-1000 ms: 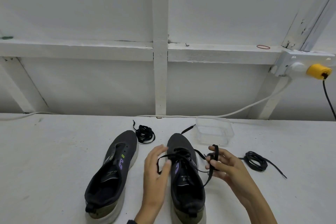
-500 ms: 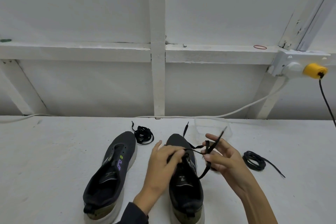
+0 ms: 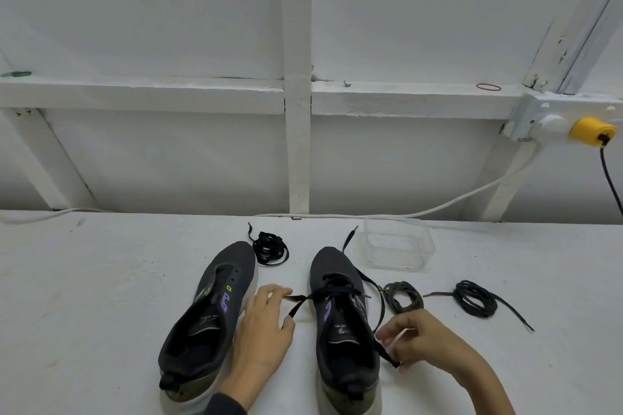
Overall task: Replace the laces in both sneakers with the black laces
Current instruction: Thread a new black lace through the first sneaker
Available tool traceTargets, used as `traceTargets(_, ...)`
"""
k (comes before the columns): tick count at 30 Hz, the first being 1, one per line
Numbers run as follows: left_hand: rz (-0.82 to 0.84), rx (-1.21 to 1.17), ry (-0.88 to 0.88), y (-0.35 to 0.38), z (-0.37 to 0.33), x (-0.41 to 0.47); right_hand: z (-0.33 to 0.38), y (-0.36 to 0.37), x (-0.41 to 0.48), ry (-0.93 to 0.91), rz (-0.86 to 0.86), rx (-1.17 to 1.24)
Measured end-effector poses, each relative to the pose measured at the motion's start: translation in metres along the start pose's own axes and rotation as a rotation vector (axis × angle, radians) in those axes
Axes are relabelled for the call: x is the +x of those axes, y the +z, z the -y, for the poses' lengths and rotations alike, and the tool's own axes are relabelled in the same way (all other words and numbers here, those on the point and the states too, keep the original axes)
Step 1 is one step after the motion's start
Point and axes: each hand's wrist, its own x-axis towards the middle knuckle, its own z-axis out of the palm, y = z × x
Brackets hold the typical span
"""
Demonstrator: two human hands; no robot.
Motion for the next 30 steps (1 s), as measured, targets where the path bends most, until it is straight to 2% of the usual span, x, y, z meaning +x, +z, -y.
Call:
traceTargets(3,-0.053,-0.099,0.139,-0.003,-0.016,0.007,0.002,-0.002,0.0,0.032,0.083,-0.119)
traceTargets(6,0.014,-0.23,0.327,-0.005,-0.04,0.016,0.01,-0.003,-0.001,0.075,0.153,-0.242)
traceTargets(10,0.153,-0.046,0.462,-0.002,-0.07,0.034,0.031,-0.007,0.007,0.068,0.072,-0.347)
traceTargets(14,0.26,0.163,0.413,0.0,-0.09,0.048,0.062,-0.013,0.031,-0.048,-0.168,-0.324)
traceTargets(19,0.227,0.189,0.412,0.001,-0.095,0.052,0.1,-0.003,0.094,-0.173,-0.352,-0.291)
traceTargets(24,0.203,0.017,0.346,0.002,-0.089,0.049,0.116,0.019,0.154,-0.06,-0.302,-0.558)
traceTargets(27,0.16,-0.18,0.277,0.0,-0.082,0.046,0.115,0.029,0.168,0.028,-0.332,-0.74)
traceTargets(30,0.059,-0.415,0.219,-0.003,-0.071,0.041,0.11,0.031,0.178,0.061,-0.391,-0.812)
